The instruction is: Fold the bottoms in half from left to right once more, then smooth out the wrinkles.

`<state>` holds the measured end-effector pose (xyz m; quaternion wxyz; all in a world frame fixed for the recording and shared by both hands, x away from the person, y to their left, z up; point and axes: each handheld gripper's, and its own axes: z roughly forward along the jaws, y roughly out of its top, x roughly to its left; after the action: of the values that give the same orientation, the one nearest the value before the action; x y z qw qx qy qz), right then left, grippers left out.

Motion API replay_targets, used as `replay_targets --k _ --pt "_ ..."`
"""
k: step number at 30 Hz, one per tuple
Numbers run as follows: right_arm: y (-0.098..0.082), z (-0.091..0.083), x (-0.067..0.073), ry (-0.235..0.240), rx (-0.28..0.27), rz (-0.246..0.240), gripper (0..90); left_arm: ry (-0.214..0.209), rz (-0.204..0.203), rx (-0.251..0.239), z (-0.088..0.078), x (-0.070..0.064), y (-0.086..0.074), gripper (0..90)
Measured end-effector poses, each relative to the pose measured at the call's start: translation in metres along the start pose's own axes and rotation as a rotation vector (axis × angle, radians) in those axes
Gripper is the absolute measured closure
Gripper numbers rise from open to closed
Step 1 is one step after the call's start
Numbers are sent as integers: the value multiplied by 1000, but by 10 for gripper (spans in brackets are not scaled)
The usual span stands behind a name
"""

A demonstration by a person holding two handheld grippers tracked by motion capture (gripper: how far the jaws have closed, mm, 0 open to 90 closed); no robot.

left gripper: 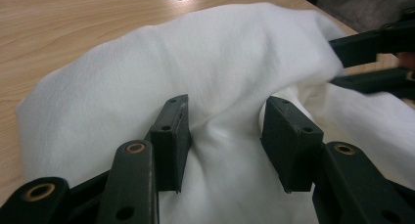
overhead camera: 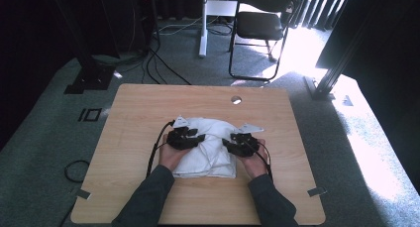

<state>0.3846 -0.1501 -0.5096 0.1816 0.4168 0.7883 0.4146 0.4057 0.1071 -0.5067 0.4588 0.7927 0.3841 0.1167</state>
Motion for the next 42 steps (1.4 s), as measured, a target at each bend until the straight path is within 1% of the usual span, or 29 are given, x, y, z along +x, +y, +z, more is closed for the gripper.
replay_targets --k 2,3,4,5,6,10,12,14,15,16,19,20,21,22,23,24,25,26,27,28,29,31,34,35,37,38,39,41,42 --pt "-1 10 -13 -8 17 45 700 3 1 1 1 0 0 538" --pt "-1 10 -13 -8 17 45 700 4 1 1 2 -1 0 538" --pt "-2 15 -21 0 25 69 723 5 1 2 2 -1 -1 537" --pt "-2 15 -21 0 25 69 723 4 -1 4 3 -1 -1 537" --pt "-4 18 -26 -8 40 83 731 3 -2 3 4 -1 -1 537" --pt "-7 15 -29 -16 49 91 746 2 -4 3 6 -1 0 537" --pt "-10 9 -30 -25 62 64 765 1 -6 5 6 -1 0 538" --pt "-10 7 -30 -28 66 58 763 0 -8 5 7 -1 0 538" --pt "-11 5 -31 -45 76 57 762 4 -8 7 7 -1 0 538" --pt "-14 1 -35 -97 102 59 749 6 -12 9 7 0 0 538" --pt "-18 -5 -41 -120 114 77 732 9 -19 9 7 1 0 538" --pt "-17 -16 -44 -110 74 106 662 8 -24 8 6 1 -1 537" --pt "-17 -16 -44 -110 74 106 662 8 -28 5 6 1 -1 537" --pt "-15 -21 -43 -99 46 119 639 9 -25 5 6 1 -1 536" --pt "-7 -31 -37 -82 -20 119 607 10 -20 6 6 1 -1 531" --pt "-7 -31 -37 -82 -20 119 607 10 -19 7 6 1 -1 531" --pt "-3 -35 -33 -47 -47 115 584 10 -21 5 6 1 -1 529" --pt "7 -36 -21 -1 -76 90 565 10 -25 3 6 1 -1 528" --pt "7 -36 -21 -1 -76 90 565 10 -25 3 6 1 -1 526" --pt "14 -32 -10 36 -86 64 551 11 -28 -1 5 1 -2 526" --pt "14 -32 -10 36 -86 64 551 11 -28 -1 5 1 -2 525" --pt "19 -25 -2 67 -80 54 534 9 -32 -5 5 2 -3 525" --pt "17 -13 4 103 -32 45 509 6 -38 -6 5 2 -3 525" --pt "13 -6 6 134 16 38 497 5 -41 -7 5 2 -3 526" --pt "10 -5 8 141 27 35 507 5 -40 -7 5 2 -2 525" --pt "6 -6 9 152 55 26 613 6 -40 -6 5 2 -2 526" --pt "6 -6 9 152 55 26 613 8 -40 -5 5 2 -2 526" --pt "2 -11 10 150 82 0 731 7 -41 -3 5 3 -2 526" --pt "2 -11 10 150 82 0 731 7 -41 -3 5 3 -2 526"
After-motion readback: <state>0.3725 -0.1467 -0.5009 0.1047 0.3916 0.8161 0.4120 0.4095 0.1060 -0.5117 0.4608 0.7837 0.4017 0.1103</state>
